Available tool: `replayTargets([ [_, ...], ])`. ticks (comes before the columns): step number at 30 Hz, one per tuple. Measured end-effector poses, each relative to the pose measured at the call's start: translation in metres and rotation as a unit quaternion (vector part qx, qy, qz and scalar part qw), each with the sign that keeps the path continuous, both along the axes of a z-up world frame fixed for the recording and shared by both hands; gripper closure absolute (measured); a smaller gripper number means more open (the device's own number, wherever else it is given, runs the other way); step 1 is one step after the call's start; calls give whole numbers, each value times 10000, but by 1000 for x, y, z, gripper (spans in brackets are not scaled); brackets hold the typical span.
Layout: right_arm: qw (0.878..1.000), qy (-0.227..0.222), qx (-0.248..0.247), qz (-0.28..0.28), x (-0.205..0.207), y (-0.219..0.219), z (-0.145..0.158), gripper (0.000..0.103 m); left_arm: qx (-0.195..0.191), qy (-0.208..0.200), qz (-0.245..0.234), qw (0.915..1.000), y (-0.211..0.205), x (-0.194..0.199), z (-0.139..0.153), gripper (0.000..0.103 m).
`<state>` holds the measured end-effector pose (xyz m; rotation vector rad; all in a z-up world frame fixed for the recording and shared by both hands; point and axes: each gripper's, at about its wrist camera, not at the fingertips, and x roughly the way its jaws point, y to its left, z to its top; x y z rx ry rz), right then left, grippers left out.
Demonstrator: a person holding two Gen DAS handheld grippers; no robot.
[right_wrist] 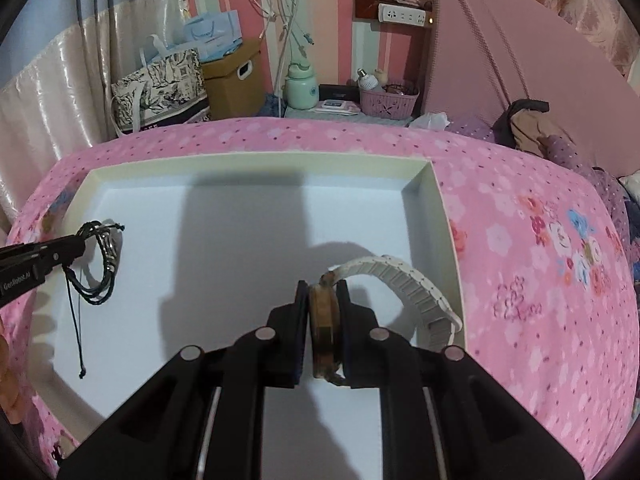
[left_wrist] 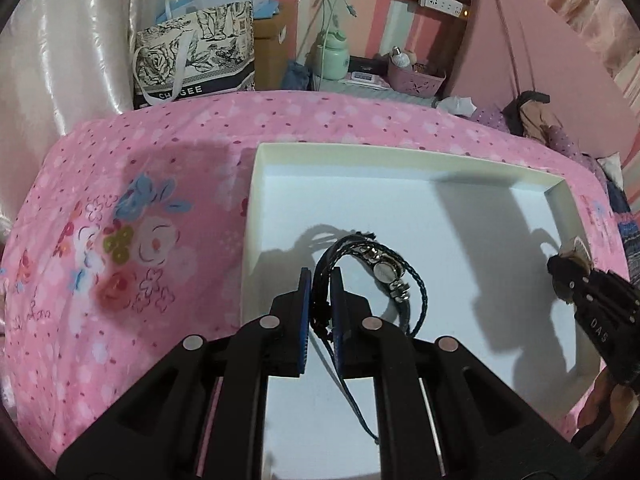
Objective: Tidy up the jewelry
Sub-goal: 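Lower the watch and bracelet into the white tray and open both grippers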
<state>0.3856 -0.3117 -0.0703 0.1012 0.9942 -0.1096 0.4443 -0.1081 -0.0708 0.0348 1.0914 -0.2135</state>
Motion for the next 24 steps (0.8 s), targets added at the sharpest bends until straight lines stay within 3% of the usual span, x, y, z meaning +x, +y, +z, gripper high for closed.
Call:
replayTargets([
  [8, 9998, 110, 1, 149, 14, -1, -6, 88, 194, 28, -39, 9998, -4, 6, -12, 95],
  [9, 9998, 116, -37, 173, 13, 0, -6, 85, 180, 36, -52, 9998, -5, 5, -12, 91],
  [11, 9998, 70, -58, 192, 10, 1, -2, 66, 184, -24, -43, 9998, -7, 0, -10, 77],
  [12, 9998, -15, -81, 164, 7, 1, 2, 52, 182, -92, -21, 9998, -8, -3, -7, 66],
  [13, 9998, -95, -113, 149, 4, 1, 6, 48, 155, -145, -17, 9998, -8, -6, -3, 58],
  [18, 9992, -359, -78, 181, -16, 1, 33, 48, -9, -416, -175, 9990, -7, -30, 27, 50],
  [22, 9978, -615, -208, 88, -49, 2, 58, 33, -130, -821, -270, 9962, 2, -64, 61, 24],
  [24, 9970, -712, -289, 32, -71, 4, 65, 25, -160, -961, -304, 9948, 10, -83, 71, 18],
])
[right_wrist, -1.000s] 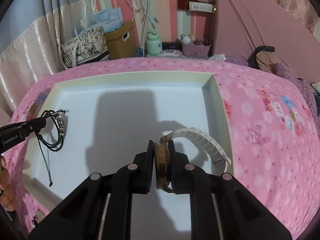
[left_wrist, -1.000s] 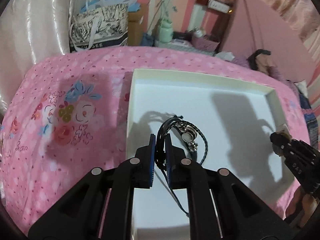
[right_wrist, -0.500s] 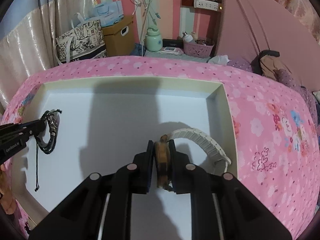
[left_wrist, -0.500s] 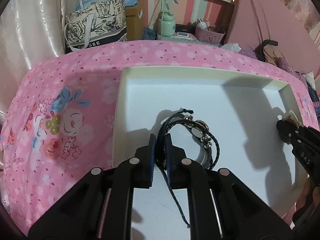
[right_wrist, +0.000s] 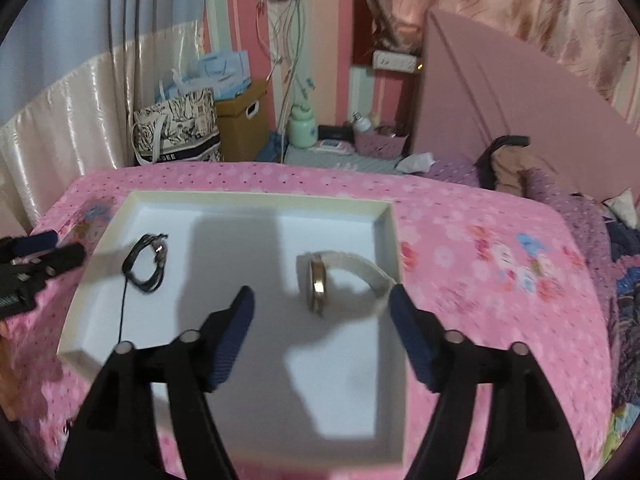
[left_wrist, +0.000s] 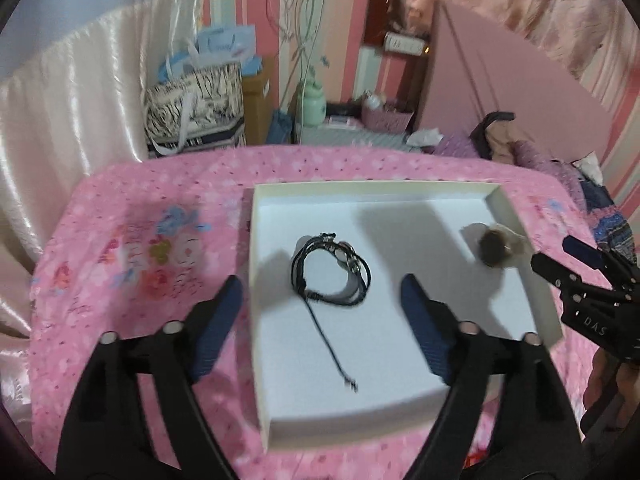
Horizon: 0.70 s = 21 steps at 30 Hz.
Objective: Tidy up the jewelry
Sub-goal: 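Lower the watch and bracelet into the white tray and open both grippers, then grasp the red string charm with the right gripper while the left grasps the jade pendant cord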
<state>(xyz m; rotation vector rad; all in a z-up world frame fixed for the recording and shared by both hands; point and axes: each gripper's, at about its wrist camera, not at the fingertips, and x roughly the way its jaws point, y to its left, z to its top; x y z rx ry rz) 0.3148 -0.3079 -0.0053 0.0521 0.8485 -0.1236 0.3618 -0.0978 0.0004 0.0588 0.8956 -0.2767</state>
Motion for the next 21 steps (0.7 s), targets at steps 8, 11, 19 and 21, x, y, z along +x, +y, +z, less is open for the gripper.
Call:
replayTargets([
  [8, 9988, 441, 141, 163, -86, 21, -20, 22, 321, -189, 194, 9991, 39, -71, -2, 4],
  [11, 9973, 628, 225, 309, -102, 35, -30, 22, 433, -31, 84, 9990, 44, -97, -20, 4],
  [19, 9960, 810, 89, 366, -129, 60, -40, 22, 596, 41, 179, 9981, 59, -137, -42, 3],
  [21, 9960, 831, 86, 321, -132, 63, -42, 22, 643, 52, 221, 9977, 62, -143, -47, 3],
])
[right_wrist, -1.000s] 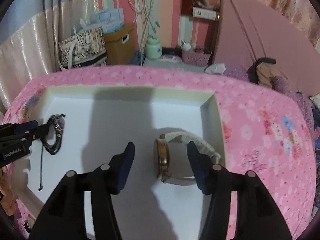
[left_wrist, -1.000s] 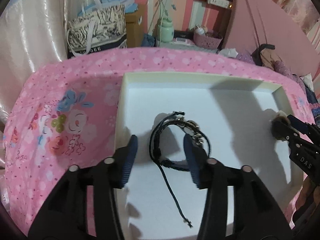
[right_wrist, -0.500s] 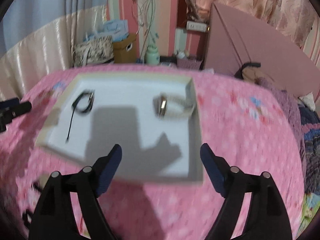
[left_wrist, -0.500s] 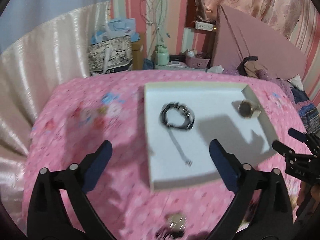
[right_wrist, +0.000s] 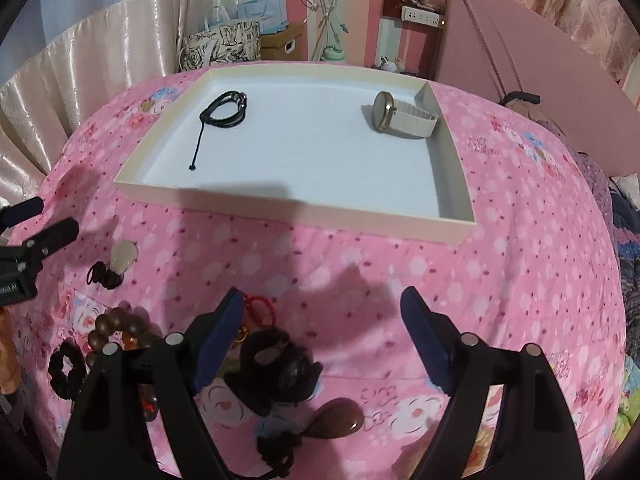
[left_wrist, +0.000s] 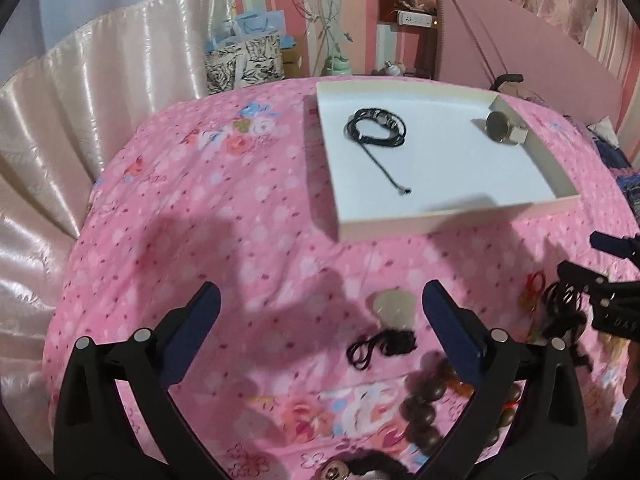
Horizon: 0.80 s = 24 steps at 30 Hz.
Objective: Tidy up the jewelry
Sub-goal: 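Grasp the red string charm with the right gripper while the left grasps the jade pendant cord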
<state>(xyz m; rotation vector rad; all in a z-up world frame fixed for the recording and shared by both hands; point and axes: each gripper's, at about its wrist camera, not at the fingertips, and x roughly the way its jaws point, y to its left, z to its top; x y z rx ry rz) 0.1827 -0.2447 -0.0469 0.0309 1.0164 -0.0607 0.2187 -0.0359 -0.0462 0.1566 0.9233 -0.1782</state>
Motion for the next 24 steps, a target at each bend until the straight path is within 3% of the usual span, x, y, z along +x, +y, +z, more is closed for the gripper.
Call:
replayTargets([
  [5, 9999, 123, 38, -115, 0, 5, -6, 22, -99, 327, 22, 9994, 4, -3, -15, 3],
  [11, 9990, 406, 199, -30, 10, 14, -10, 22, -28, 439, -48, 9990, -1, -4, -23, 3],
  [18, 9969, 779, -93, 112, 26, 26, -27, 22, -19, 737, -175, 9971, -7, 4, -35, 4],
  [24, 9959, 872, -239, 100, 34, 27, -37, 27, -103, 981, -289, 9947, -9, 9, -45, 15],
])
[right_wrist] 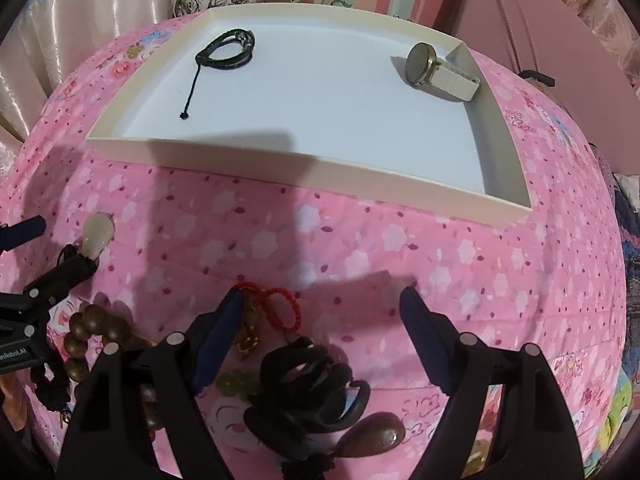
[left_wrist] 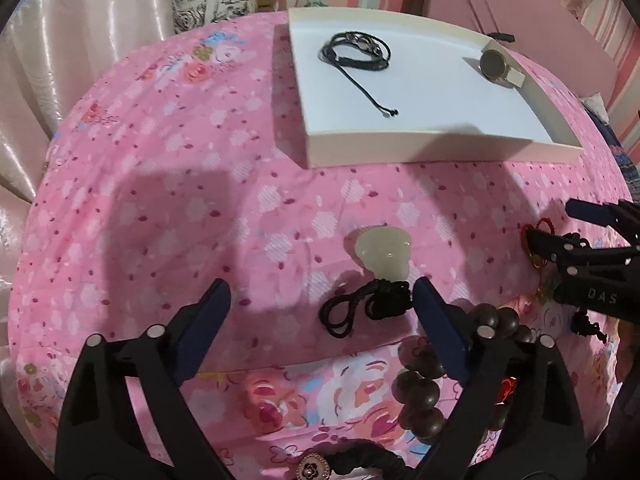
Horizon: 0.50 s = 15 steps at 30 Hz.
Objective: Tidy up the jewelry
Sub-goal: 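Grasp the red string charm with the right gripper while the left grasps the jade pendant cord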
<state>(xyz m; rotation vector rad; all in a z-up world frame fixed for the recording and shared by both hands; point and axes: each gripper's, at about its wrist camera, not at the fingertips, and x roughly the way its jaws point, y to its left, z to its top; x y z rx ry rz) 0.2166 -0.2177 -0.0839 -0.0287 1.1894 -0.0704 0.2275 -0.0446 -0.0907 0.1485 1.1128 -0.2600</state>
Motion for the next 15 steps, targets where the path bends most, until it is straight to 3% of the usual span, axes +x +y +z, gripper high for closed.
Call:
replayTargets([
  [1, 10000, -9, -12, 0, 1, 0, 0, 38, 0, 27, -16, 10000, -1, 0, -1, 20],
  [7, 9997, -63, 223, -88, 4, -11, 2, 75, -143, 141, -165, 9997, -3, 1, -2, 46],
  [10, 9991, -93, 355, -195, 5, -20, 2, 86, -142, 130, -173, 9997, -3, 3, -2, 56],
  [15, 9984, -186, 411, -344, 2, -35, 2, 92, -166, 102, -192, 9996, -4, 9, -1, 79],
])
